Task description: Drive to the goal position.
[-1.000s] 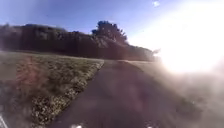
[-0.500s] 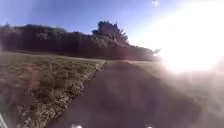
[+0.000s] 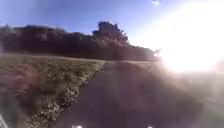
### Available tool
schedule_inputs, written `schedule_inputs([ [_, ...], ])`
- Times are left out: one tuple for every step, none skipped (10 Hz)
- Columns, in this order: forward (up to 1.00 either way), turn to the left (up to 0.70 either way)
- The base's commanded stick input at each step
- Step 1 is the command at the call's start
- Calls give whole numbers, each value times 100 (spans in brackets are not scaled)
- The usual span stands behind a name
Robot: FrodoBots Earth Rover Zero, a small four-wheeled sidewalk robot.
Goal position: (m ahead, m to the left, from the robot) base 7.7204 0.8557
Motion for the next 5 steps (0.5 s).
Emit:
schedule_inputs([
  [70, 0],
  [70, 0],
  [70, 0],
  [70, 0],
  [70, 0],
])
